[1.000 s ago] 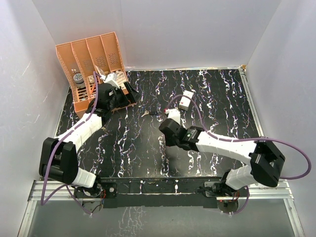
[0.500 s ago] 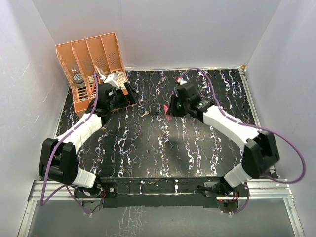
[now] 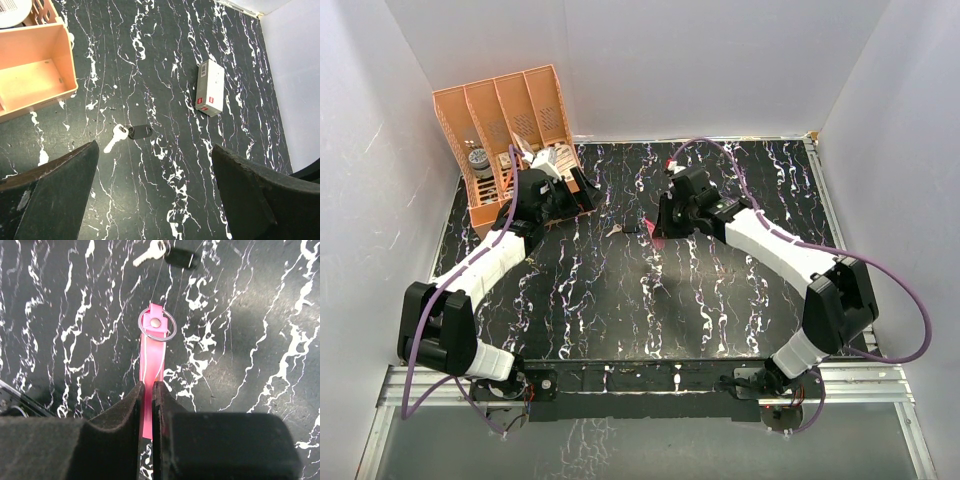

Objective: Put the keys on the keyring

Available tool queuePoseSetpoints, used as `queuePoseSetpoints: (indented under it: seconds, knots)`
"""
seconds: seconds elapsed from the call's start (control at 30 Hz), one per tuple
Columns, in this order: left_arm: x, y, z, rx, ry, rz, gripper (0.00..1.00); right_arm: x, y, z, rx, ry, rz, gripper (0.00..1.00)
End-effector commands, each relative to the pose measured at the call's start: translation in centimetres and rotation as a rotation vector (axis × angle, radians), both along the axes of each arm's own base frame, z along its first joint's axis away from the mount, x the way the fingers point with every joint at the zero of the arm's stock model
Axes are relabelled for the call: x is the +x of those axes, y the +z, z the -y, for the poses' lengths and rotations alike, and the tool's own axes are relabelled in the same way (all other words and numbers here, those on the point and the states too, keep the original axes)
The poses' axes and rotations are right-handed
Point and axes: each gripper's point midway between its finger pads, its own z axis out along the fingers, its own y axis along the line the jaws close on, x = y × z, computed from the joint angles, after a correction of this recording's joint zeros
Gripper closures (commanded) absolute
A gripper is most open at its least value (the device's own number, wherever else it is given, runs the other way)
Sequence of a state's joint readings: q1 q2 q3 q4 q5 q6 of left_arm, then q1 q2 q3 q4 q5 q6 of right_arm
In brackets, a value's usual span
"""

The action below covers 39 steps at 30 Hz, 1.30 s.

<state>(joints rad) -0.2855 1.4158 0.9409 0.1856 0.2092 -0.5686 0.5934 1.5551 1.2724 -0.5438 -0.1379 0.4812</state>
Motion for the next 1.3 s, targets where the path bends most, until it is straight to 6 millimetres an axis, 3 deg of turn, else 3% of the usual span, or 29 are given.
queuePoseSetpoints:
  seconds: [0.0,0.33,0.77,0.97,1.27]
  knots:
    - [-0.2,3.4,0.8,-0.032,-0.04,0.087,0.08,-0.8,0.4,-1.1,0.019,0.133,0.014,1.0]
    - [-1.1,4.9,4.5,-0.132,-0.23,0.159,0.3,-0.2,3.0,-2.0,0.063,0.227,0.168,1.0]
    - [-2.9,4.1,10.3,0.009,-0.429,0.216,0.22,1.6,6.8,-3.6,0.103,0.284,0.291,1.0]
    - [-2.6,2.3,10.9,0.096,-0.425,0.177,0.21,1.8,8.2,-3.8,0.116,0.287,0.319,1.0]
    - [-1.7,0.1,9.7,0.171,-0.353,0.13,0.21,1.5,9.6,-3.2,0.11,0.276,0.352,1.0]
